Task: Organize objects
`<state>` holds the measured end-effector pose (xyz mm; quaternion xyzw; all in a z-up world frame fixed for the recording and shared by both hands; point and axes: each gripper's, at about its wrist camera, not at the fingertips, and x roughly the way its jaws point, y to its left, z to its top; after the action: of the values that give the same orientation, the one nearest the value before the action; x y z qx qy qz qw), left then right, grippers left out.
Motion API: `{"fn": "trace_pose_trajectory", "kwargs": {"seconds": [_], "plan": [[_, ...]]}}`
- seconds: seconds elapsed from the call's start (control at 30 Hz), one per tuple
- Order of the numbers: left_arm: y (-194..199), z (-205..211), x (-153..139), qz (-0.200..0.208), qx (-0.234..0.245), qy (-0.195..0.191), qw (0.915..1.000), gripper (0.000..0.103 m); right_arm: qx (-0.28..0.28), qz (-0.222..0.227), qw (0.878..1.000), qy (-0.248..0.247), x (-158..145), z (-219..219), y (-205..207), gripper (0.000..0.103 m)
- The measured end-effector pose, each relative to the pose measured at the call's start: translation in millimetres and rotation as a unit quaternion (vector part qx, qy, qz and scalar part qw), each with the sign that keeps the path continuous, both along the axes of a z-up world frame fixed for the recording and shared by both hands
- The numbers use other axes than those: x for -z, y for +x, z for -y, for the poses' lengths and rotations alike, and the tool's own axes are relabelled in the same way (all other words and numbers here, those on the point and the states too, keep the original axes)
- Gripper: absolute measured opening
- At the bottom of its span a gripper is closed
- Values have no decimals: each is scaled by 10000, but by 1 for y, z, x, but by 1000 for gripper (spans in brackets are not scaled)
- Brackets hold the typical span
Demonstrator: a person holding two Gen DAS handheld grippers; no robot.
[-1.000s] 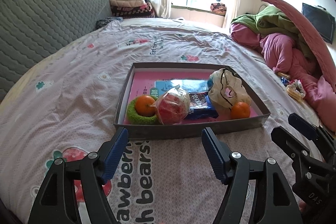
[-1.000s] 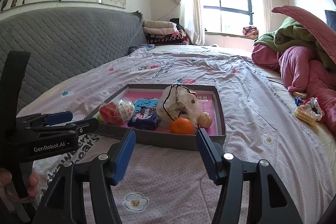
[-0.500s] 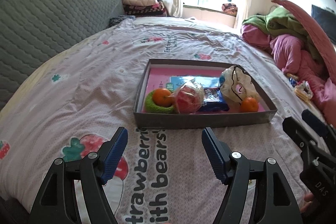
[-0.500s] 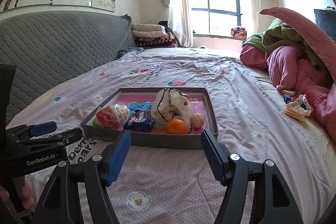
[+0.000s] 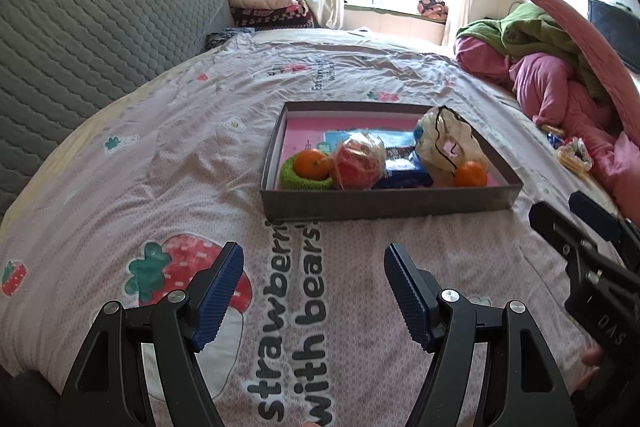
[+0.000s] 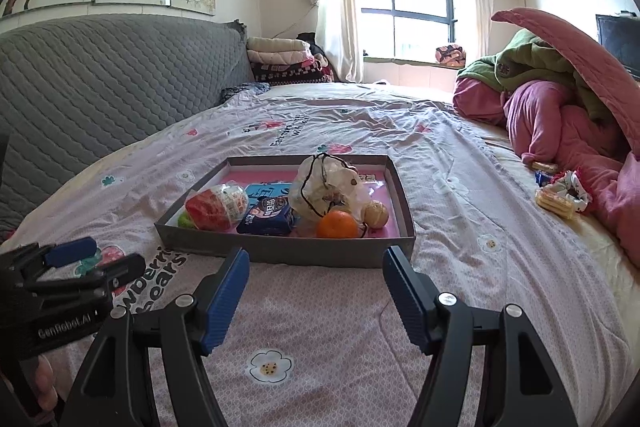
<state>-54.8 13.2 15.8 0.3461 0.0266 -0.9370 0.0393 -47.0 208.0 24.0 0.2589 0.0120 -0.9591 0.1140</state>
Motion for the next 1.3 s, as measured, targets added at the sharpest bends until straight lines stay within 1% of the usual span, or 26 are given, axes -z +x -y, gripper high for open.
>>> {"fn": "trace_pose_trajectory", "kwargs": {"seconds": [0.33, 0.57, 0.63, 0.87, 1.3], "plan": [[8, -1, 6, -30, 58, 87, 9999, 74, -25, -21, 10000, 9, 3, 3, 9, 69], [6, -2, 18, -80, 56, -12, 10000, 74, -90, -1, 10000, -24, 16, 4, 11, 69], [4, -2, 22, -53, 52, 9, 10000, 74, -82, -41, 10000, 7, 20, 4, 12, 69], [-5, 1, 35, 49, -22, 72, 10000, 74, -46, 33, 10000, 0, 35, 2, 9, 69], [-11, -12, 50, 149, 132, -104, 9997, 74, 7, 188, 9998, -37, 53, -4, -1, 69]]}}
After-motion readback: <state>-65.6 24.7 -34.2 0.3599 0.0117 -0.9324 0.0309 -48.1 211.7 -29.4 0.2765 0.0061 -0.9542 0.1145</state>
